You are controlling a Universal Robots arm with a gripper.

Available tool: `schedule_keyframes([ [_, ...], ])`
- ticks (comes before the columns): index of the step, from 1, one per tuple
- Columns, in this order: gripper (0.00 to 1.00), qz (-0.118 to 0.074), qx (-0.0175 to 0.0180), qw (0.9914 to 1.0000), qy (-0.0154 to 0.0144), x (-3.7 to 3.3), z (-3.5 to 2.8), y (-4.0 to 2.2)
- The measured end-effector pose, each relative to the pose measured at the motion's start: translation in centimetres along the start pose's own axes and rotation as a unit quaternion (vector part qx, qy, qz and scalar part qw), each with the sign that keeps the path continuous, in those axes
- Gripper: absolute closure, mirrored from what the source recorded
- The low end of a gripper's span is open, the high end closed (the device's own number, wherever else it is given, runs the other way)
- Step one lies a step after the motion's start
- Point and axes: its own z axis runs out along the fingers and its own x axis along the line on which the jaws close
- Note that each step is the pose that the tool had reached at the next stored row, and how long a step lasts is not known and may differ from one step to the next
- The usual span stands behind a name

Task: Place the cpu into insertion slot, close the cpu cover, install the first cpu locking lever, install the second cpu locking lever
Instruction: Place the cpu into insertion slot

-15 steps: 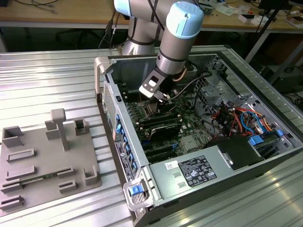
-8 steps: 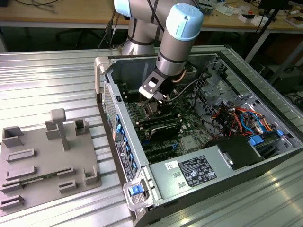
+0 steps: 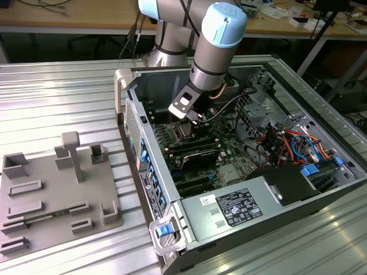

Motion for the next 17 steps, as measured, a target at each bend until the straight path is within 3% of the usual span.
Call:
schedule_keyframes([
  [3,0.33,0.0,0.0001,1.0,-0.0003,-0.01,0.01,0.0],
  [5,0.44,0.0,0.0002,1.0,-0.0002,-0.01,0.01,0.0],
  [17,0.44,-0.001,0.0001,1.0,0.0,-0.03,0.03,-0.11],
])
